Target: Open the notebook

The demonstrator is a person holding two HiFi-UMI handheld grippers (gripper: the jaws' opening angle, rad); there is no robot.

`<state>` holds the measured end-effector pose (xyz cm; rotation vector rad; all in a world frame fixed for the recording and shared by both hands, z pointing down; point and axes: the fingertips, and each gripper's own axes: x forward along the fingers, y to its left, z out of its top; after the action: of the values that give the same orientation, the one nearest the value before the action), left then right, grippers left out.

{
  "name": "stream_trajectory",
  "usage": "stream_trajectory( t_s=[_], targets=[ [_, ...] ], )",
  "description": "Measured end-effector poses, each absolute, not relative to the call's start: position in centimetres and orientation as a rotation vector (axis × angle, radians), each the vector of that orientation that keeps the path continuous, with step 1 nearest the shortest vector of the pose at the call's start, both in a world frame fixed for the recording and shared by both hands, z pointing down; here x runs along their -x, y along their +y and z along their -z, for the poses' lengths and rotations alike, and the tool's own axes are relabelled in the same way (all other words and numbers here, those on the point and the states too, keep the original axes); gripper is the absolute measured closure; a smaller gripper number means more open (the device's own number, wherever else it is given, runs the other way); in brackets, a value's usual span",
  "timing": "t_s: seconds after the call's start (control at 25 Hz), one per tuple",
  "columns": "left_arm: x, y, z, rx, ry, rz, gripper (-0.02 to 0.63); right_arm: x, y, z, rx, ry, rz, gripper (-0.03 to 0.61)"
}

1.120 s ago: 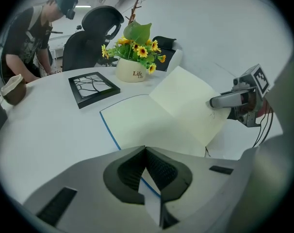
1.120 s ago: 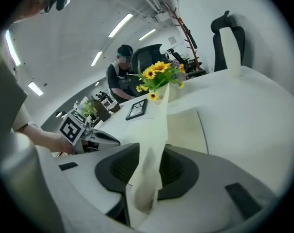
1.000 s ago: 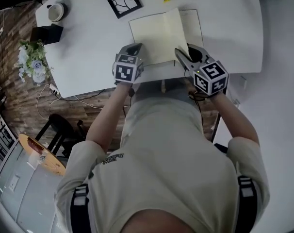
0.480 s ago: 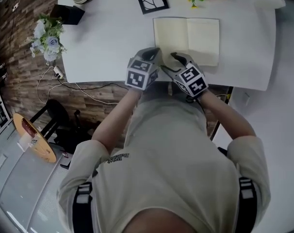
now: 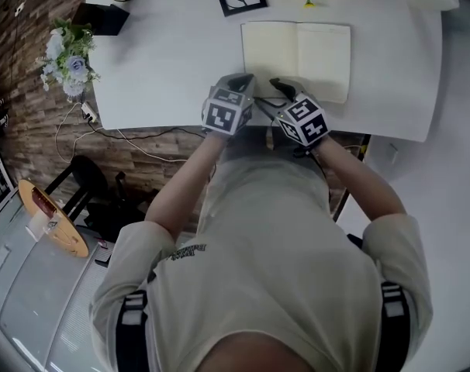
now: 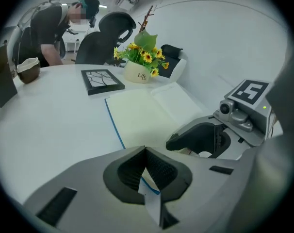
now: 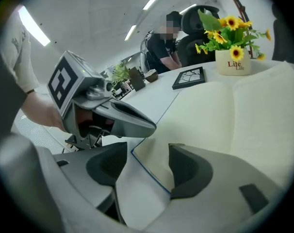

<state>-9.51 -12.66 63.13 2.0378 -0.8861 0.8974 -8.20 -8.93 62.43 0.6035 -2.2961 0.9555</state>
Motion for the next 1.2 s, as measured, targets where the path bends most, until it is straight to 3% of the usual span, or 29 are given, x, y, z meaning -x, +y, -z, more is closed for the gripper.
stream_trajectory(
  t_s=[0.56,0.76,1.0,1.2],
  targets=[
    [7.7,-12.9,-60.9,-2.113,-0.859,-0.879,0.614,5.6,-10.0,-59.4,-0.697,-2.329,-1.012,0.307],
    [5.8,-13.7,-57.6,-2.201,-0.869,-0.830,0.614,2.3,-11.4,-56.2,-0.867,-2.364,-0.976,0.403],
    [3.7,-14.5,-53.1,-2.308,-0.883,-0.769,0.614,-0.9,-12.5,-52.6,-1.018,-2.390,-0.930,0.450],
    [2.2,-15.1,-48.4,-2.416,-0.921,-0.666,0.614,-2.8,-13.0,-48.9,-1.137,-2.441,-0.857,0.538]
  ],
)
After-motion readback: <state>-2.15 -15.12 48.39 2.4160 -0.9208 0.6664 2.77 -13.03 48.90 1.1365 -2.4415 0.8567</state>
